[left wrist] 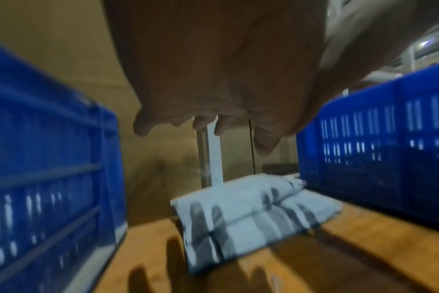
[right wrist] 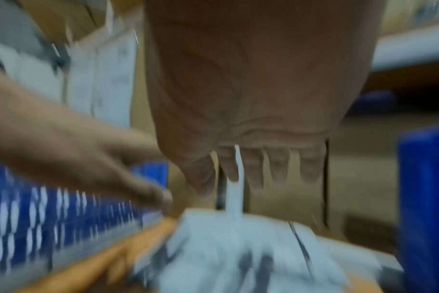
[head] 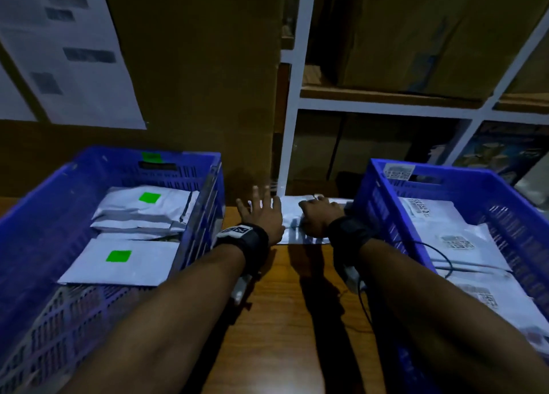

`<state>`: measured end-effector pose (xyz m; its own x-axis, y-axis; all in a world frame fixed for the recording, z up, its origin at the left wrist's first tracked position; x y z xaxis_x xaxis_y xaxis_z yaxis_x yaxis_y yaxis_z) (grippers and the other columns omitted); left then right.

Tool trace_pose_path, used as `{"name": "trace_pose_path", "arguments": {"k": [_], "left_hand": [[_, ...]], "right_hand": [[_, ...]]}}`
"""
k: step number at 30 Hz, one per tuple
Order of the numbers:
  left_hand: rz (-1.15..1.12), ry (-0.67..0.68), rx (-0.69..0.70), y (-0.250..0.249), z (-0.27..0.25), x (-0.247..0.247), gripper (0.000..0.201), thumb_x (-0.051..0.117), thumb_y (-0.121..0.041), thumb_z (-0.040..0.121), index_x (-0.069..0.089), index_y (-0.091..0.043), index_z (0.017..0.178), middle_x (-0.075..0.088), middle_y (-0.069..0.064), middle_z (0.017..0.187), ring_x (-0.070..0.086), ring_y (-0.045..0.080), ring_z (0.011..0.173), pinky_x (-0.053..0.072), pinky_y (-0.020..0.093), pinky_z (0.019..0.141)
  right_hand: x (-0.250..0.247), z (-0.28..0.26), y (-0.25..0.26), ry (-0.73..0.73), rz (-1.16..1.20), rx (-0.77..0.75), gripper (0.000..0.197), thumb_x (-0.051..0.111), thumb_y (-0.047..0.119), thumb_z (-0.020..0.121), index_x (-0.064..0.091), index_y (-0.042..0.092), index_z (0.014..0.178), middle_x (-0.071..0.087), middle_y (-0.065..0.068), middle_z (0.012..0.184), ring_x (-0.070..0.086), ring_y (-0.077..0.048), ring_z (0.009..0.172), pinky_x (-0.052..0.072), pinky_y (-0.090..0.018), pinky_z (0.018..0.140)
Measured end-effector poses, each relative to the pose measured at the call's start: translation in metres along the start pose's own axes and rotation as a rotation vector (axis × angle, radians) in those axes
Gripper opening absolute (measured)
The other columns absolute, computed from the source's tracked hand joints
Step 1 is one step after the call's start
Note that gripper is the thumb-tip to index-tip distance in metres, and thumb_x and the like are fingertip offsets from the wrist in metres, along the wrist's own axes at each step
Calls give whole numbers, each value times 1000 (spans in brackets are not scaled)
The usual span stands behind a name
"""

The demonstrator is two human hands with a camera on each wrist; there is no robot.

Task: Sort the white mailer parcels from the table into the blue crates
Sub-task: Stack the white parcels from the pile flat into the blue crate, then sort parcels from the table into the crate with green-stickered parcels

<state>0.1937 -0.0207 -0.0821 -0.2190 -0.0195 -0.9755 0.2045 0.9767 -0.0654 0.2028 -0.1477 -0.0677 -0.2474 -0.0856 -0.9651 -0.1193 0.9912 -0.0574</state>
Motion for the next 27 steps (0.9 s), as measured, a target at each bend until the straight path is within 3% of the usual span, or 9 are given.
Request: {"name": "trace_pose_path", "arguments": {"k": [7,12,16,19,23,27], "left_hand": [[45,40,1,9,27,32,76,47,-39,101,3,-15,159,-19,12,164,-21,42,148,-3,70,113],[15,25,21,10,45,44,75,45,-41,102,3,-15,159,-17,11,165,-19,41,149,-2,69,113],[19,23,23,13,57,49,76,44,-45,101,4,-15,159,-13,10,166,-17,39,150,-1,69,114],[22,9,32,13,64,48,78,44,-50,100,5,-14,158,-10,11,166,-15,39,150,0,70,114],[26,-15,44,13,68,47,78,48,-50,98,11,-15,158,-7,11,166,-14,38,150,2,69,115],[33,-87,71,15,66,42,74,56,-42,96,21,-15,155,-1,11,166,-13,39,150,4,70,115]], "right_hand": [[35,34,-16,-43,-79,5,84,60,46,90,10,26,155,3,-7,164,-2,-36,150,9,-62,116],[40,55,-25,16,-56,-18,95,68,39,87,3,30,155,-4,-8,164,-9,-38,149,5,-63,117],[44,70,-30,52,-24,-57,96,74,43,79,13,34,153,10,-5,163,-6,-39,149,6,-64,117],[40,78,-30,20,-27,-97,82,76,43,77,30,36,145,26,-8,156,1,-39,148,10,-64,116],[39,79,-29,-45,-38,-142,51,57,42,92,42,35,140,35,-5,151,8,-36,147,13,-63,114],[32,74,-28,-86,-12,-184,49,48,43,96,41,32,144,36,1,153,10,-35,147,15,-64,111]]}}
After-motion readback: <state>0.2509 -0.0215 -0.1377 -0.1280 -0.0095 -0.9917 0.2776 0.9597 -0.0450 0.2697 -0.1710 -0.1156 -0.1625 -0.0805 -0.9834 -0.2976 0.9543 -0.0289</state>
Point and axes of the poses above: each hand's wrist, its own z-axis towards the middle knuckle, its own x-axis out of the palm, y = z × x, the point moved 7 cm from there along z, towards the middle knuckle
